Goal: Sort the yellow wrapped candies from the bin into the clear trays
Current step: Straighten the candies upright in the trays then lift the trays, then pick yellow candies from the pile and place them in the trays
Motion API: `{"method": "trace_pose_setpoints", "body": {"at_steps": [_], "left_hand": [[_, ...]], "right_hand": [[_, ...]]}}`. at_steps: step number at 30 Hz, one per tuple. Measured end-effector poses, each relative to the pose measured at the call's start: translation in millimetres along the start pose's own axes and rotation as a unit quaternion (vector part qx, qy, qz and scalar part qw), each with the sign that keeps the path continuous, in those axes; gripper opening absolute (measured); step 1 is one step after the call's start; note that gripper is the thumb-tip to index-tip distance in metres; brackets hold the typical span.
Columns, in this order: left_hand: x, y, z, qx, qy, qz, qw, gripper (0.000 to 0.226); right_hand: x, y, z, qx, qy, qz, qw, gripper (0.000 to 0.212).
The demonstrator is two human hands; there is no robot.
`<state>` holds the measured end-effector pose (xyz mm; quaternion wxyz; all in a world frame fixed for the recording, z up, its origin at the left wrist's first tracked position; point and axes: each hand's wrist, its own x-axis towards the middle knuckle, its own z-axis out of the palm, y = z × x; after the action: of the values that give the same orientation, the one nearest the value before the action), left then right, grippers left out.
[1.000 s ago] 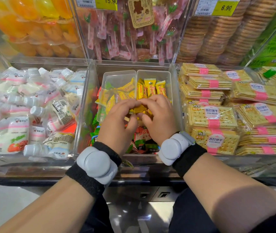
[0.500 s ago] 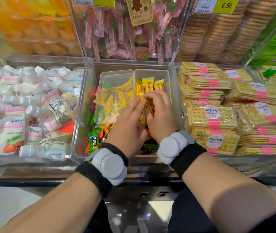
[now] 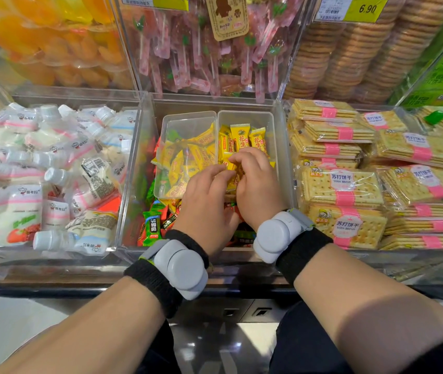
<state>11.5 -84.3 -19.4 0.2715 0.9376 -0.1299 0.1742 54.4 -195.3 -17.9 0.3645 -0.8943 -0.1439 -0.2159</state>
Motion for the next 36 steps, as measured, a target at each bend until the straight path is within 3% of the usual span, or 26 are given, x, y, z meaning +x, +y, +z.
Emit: {"method": "trace_pose_setpoints", "body": {"at_steps": [12, 17, 26, 31, 36], "left_hand": [[0, -1, 1, 0.031, -0.041, 0.001, 0.999, 0.068], [2, -4, 2, 0.018, -0.044, -0.009, 0.999, 0.072], [5, -7, 9, 0.036, -0.119, -0.026, 0.992, 0.083], [2, -6, 9, 0.030, -0.094, -0.029, 0.995, 0.080], [0, -6, 5, -0.010, -0.005, -0.035, 0.999, 0.060]], "right_hand": [[0, -3, -2, 0.001, -0.056, 0.038, 0.998, 0.044], [0, -3, -1, -0.014, -0.055, 0.033, 0.998, 0.043], [2, -1, -1, -0.041, -0.047, 0.019, 0.998, 0.042], [-1, -3, -2, -0.026, -0.035, 0.031, 0.999, 0.044], [-3, -6, -3, -0.020, -0.022, 0.039, 0.999, 0.050]]}}
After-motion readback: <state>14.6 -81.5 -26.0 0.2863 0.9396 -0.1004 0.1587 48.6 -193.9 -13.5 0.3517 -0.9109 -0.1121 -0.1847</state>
